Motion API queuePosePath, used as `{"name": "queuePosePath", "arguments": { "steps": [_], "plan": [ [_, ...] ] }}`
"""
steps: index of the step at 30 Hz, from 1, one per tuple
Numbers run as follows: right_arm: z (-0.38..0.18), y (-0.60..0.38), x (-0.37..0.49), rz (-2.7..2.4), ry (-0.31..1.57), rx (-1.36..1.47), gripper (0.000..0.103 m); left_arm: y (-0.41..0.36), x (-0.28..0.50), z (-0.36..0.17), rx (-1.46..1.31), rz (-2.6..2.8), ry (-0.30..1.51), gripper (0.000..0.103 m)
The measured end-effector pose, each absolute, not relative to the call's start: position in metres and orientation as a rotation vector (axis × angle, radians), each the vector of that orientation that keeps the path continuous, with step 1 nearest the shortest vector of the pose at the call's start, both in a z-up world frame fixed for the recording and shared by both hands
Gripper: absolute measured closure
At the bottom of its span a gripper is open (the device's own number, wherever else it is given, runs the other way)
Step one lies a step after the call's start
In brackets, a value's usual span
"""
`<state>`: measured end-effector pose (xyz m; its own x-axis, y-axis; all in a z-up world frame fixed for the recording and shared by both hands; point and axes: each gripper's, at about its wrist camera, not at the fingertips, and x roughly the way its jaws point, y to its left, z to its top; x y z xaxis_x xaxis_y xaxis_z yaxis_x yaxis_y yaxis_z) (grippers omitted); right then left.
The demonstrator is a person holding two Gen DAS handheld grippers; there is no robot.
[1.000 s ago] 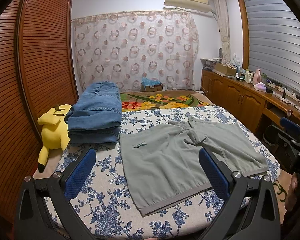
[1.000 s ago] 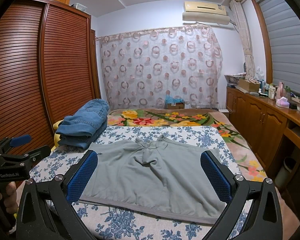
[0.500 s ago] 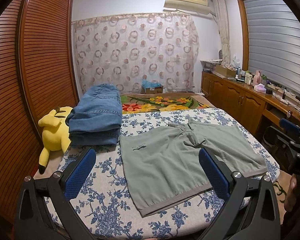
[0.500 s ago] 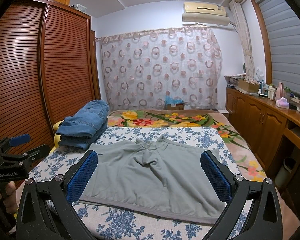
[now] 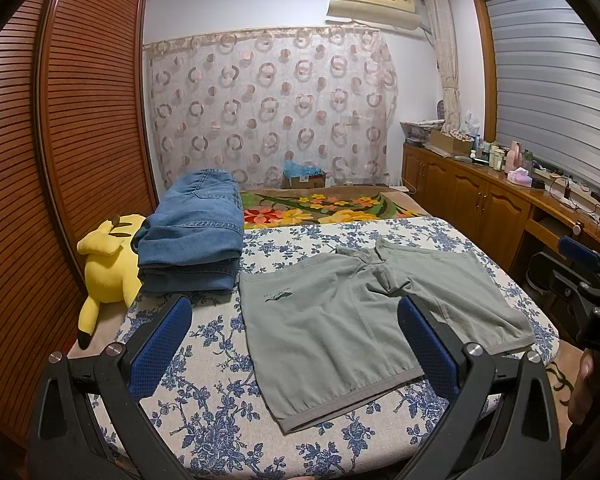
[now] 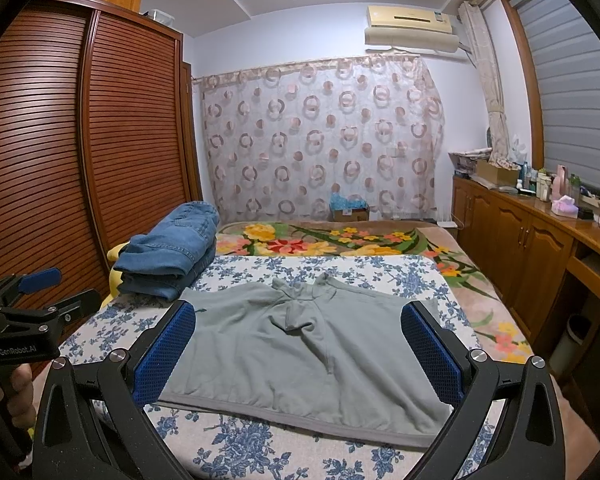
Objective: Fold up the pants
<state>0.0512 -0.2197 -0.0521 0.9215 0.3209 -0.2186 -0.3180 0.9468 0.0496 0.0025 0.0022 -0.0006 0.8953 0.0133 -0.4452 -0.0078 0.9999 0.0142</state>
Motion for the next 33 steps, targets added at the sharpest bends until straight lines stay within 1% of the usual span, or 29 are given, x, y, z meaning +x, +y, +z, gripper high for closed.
{"name": "queuePosePath", "arguments": {
  "steps": [33],
  "plan": [
    [-0.0536, -0.2196, 0.0521, 0.327, 0.232, 0.017, 0.001, 0.0000, 0.0008, -0.0035, 0.006, 0.023, 0.457, 0.000]
  ]
}}
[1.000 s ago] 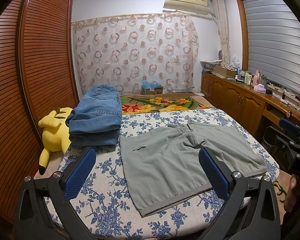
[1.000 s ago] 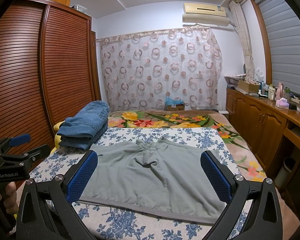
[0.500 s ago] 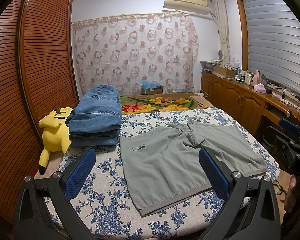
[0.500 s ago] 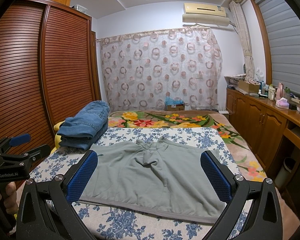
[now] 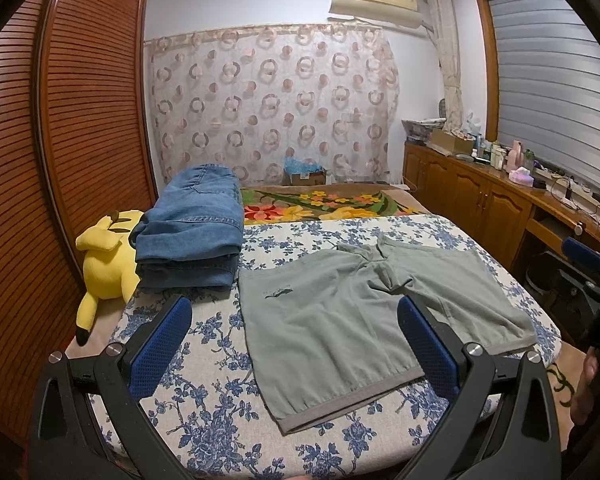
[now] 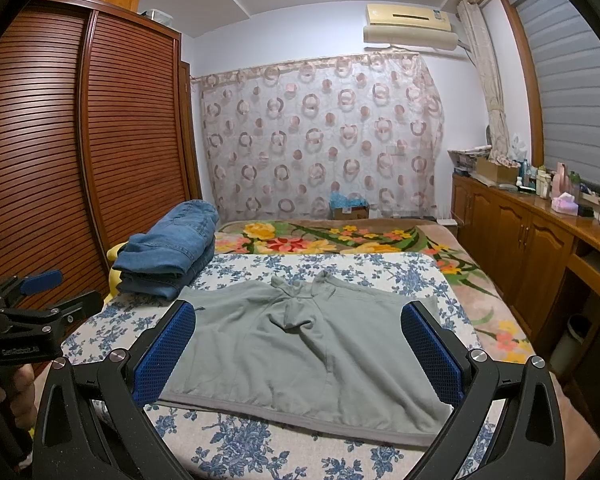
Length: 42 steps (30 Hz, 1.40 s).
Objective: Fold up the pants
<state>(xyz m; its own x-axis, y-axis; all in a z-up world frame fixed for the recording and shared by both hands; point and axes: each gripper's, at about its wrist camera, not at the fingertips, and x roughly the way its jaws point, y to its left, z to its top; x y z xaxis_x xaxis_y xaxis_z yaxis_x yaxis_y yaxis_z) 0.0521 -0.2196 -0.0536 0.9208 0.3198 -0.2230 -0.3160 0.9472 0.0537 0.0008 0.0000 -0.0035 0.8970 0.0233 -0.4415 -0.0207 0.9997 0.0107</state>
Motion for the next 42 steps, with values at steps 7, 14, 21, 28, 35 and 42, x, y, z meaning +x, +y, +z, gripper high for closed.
{"name": "queuePosePath", "arguments": {
  "steps": [7, 14, 21, 28, 35, 42],
  "plan": [
    [-0.057, -0.221, 0.058, 0.314, 0.252, 0.020, 0.001, 0.003, 0.012, -0.015, -0.001, -0.011, 0.498, 0.000],
    [-0.059, -0.223, 0.066, 0.294, 0.282, 0.012, 0.001, -0.003, 0.029, -0.026, 0.036, -0.074, 0.549, 0.000],
    [-0.058, -0.224, 0.074, 0.278, 0.299, 0.002, 0.001, -0.012, 0.046, -0.036, 0.064, -0.128, 0.585, 0.000],
    [-0.058, -0.228, 0.081, 0.287, 0.318, -0.013, 0.001, -0.025, 0.063, -0.046, 0.080, -0.193, 0.632, 0.000],
    [-0.059, -0.240, 0.087, 0.261, 0.340, -0.026, 0.001, -0.040, 0.074, -0.053, 0.122, -0.227, 0.660, 0.000],
    [-0.057, -0.242, 0.099, 0.266, 0.356, -0.049, 0.003, -0.043, 0.084, -0.054, 0.132, -0.244, 0.671, 0.000]
  ]
}}
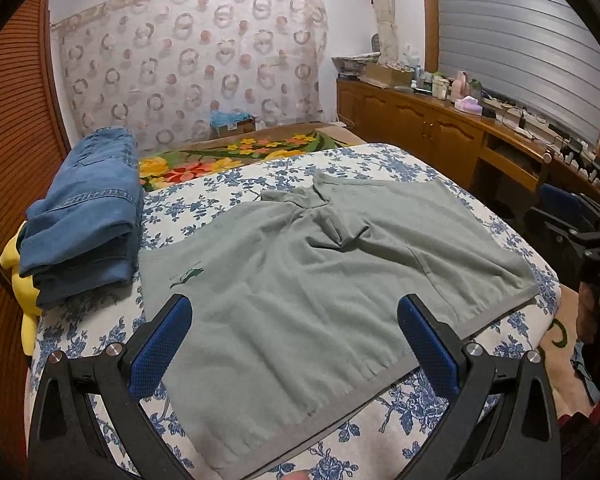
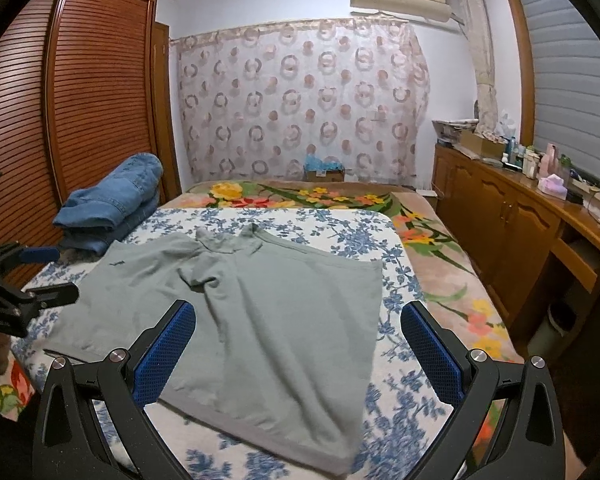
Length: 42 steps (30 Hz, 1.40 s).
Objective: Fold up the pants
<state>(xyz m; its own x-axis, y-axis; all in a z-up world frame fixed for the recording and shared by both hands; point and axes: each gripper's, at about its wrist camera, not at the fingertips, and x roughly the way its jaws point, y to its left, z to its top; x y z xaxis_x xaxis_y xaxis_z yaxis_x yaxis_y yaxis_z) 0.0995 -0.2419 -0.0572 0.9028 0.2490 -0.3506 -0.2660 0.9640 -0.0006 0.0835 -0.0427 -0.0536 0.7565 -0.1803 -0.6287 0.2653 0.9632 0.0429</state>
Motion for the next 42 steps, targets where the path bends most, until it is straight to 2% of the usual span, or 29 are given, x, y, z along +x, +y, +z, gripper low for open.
{"name": "queuePosePath", "arguments": {
  "steps": [6, 14, 20, 28, 30, 32, 34, 42],
  "plan": [
    [-0.056, -0.248, 0.125, 0.292, 0.411, -0.067, 0.017, -0.050, 0.098, -0.054, 0.159, -0.246, 0.677, 0.000],
    [-0.059, -0.266, 0.171, 0.309, 0.505, -0.056, 0.055, -0.061, 0.111, -0.067, 0.174, -0.277, 0.719, 0.000],
    [-0.059, -0.280, 0.214, 0.310, 0.637, -0.003, 0.071, -0.066, 0.119, -0.095, 0.180, -0.289, 0.799, 0.000],
    [-0.042, -0.280, 0.232, 0.270, 0.726, -0.003, 0.074, -0.062, 0.127, -0.115, 0.160, -0.288, 0.864, 0.000],
    [-0.037, -0.278, 0.231, 0.268, 0.725, -0.004, 0.078, -0.062, 0.130, -0.119, 0.159, -0.279, 0.882, 0.000],
    [-0.035, -0.275, 0.228, 0.282, 0.724, -0.006, 0.092, -0.062, 0.130, -0.122, 0.155, -0.279, 0.885, 0.000],
    [-0.032, -0.273, 0.223, 0.276, 0.722, -0.026, 0.098, -0.062, 0.130, -0.123, 0.150, -0.282, 0.887, 0.000],
    [-0.025, -0.282, 0.211, 0.147, 0.683, -0.025, 0.100, -0.061, 0.133, -0.127, 0.147, -0.277, 0.910, 0.000]
  ]
}}
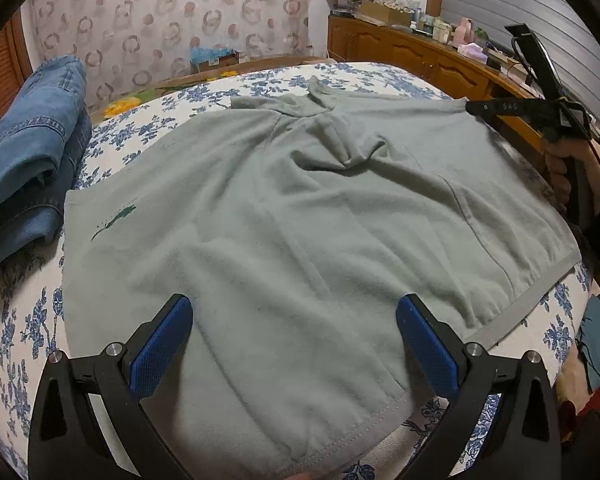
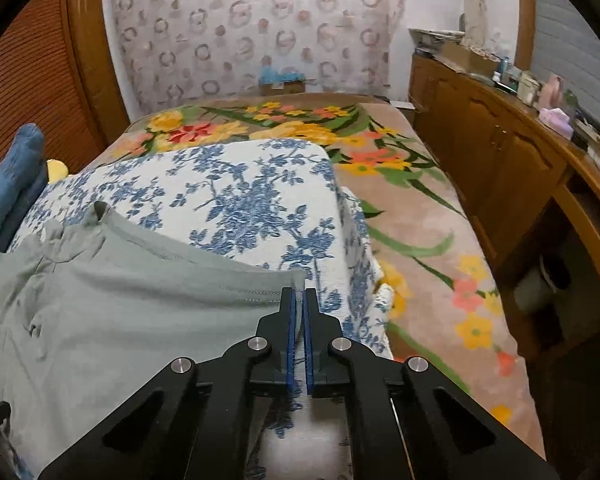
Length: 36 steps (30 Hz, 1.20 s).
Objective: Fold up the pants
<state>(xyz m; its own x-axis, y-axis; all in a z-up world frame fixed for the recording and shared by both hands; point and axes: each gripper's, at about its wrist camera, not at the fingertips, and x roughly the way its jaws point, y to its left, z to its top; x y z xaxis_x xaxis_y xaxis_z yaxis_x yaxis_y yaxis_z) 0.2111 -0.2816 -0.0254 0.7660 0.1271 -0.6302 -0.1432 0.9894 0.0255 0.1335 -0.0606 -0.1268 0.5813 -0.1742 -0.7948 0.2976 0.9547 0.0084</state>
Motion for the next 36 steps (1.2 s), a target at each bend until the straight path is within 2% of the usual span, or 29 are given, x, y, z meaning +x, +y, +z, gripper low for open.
{"name": "queuePosePath", "arguments": {
  "steps": [4, 9, 12, 14, 20, 28, 36],
  "plan": [
    [-0.025, -0.283, 0.199, 0.165, 0.697, 0.003, 0.100, -0.060, 0.134, -0.127, 0.147, -0.276, 0.911, 0.000],
    [-0.013, -0.282, 0.180, 0.183, 0.662, -0.022, 0.092, -0.060, 0.135, -0.127, 0.145, -0.274, 0.911, 0.000],
    [-0.009, -0.274, 0.151, 0.236, 0.620, -0.058, 0.079, -0.060, 0.134, -0.126, 0.143, -0.272, 0.909, 0.000],
    [-0.011, -0.267, 0.124, 0.289, 0.605, -0.071, 0.064, -0.061, 0.135, -0.126, 0.142, -0.269, 0.909, 0.000],
    [-0.036, -0.241, 0.055, 0.365, 0.607, -0.106, 0.043, -0.061, 0.133, -0.127, 0.140, -0.266, 0.898, 0.000],
    [-0.048, -0.235, 0.009, 0.361, 0.610, -0.108, 0.035, -0.061, 0.132, -0.127, 0.142, -0.266, 0.900, 0.000],
    [-0.050, -0.230, 0.015, 0.282, 0.607, -0.135, 0.028, -0.045, 0.117, -0.110, 0.133, -0.266, 0.853, 0.000]
  ]
}}
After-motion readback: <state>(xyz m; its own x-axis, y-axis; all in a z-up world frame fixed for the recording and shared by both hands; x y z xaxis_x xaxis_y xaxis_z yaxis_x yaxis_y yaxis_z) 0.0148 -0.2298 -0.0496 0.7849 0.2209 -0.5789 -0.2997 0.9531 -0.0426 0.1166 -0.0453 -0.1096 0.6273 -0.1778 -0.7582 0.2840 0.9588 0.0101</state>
